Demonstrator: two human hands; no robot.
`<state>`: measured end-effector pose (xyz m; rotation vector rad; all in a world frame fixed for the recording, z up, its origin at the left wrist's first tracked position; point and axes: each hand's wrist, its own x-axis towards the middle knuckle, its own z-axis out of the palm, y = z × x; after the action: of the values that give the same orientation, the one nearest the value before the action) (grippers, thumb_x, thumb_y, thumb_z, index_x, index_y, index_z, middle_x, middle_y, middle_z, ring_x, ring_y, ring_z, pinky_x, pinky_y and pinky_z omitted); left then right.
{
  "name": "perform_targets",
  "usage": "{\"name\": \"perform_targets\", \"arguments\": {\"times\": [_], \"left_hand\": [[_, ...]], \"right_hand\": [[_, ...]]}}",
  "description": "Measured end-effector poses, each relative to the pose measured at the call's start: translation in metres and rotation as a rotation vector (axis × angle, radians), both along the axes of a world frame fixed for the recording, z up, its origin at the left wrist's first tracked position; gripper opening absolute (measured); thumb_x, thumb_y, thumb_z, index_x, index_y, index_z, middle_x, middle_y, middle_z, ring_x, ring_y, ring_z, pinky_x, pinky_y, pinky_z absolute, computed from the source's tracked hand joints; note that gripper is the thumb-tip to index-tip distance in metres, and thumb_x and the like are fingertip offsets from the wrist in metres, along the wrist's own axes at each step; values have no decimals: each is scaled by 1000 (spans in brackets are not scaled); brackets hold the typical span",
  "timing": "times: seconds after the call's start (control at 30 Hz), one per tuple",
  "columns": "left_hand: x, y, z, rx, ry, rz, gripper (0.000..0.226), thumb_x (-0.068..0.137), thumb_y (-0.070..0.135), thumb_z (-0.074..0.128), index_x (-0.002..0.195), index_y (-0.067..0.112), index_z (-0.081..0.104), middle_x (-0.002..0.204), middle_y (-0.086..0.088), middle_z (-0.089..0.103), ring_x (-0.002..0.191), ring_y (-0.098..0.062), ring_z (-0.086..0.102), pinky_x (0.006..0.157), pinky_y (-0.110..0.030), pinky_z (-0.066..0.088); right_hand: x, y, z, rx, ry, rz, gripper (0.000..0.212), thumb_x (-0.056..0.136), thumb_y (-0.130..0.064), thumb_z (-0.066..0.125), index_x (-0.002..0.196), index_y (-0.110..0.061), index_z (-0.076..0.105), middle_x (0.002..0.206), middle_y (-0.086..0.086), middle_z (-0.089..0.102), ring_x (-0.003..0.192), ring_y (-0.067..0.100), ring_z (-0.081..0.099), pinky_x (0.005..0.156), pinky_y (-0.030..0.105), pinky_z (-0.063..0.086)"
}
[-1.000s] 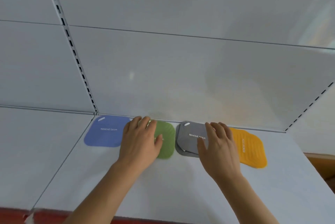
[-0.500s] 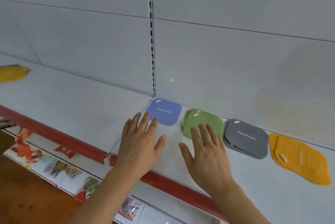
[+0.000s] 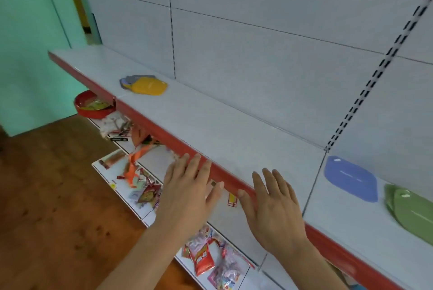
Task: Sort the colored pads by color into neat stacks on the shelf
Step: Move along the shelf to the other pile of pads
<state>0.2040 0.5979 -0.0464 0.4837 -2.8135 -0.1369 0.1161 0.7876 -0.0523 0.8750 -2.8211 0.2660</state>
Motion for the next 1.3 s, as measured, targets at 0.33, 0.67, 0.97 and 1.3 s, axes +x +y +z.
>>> {"name": "perform_targets", "arguments": {"times": [0.33, 0.67, 0.97, 1.3], "left_hand": [[12, -177, -8, 17, -54, 155, 70, 101, 64, 22, 154, 26, 47, 163, -2, 46, 155, -29, 33, 128, -51, 29], [-63, -328, 14, -28, -33, 242, 73, 101, 64, 23, 150, 20, 56, 155, -7, 56, 148, -32, 46, 122, -53, 38], [-125, -443, 0, -1, -35, 186, 70, 100, 59, 32, 142, 13, 62, 142, -14, 65, 136, -39, 56, 113, -58, 47], [-208, -562, -13, 46, -14, -126, 69, 95, 55, 39, 140, 9, 62, 132, -11, 69, 125, -36, 62, 102, -52, 54]], "right_hand": [[-20, -184, -6, 30, -21, 144, 78, 102, -68, 15, 150, -16, 49, 158, 13, 46, 151, 34, 33, 122, 52, 32], [-103, -346, 2, -61, -42, 162, 77, 101, -67, 22, 147, -14, 53, 155, 15, 48, 149, 36, 36, 119, 53, 35], [-155, -444, -4, -10, -31, 125, 76, 100, -65, 26, 144, -11, 56, 149, 16, 55, 144, 38, 42, 114, 54, 42], [-177, -533, -6, 2, -28, -155, 75, 98, -66, 28, 146, -13, 51, 150, 15, 53, 143, 39, 43, 112, 54, 43]]}}
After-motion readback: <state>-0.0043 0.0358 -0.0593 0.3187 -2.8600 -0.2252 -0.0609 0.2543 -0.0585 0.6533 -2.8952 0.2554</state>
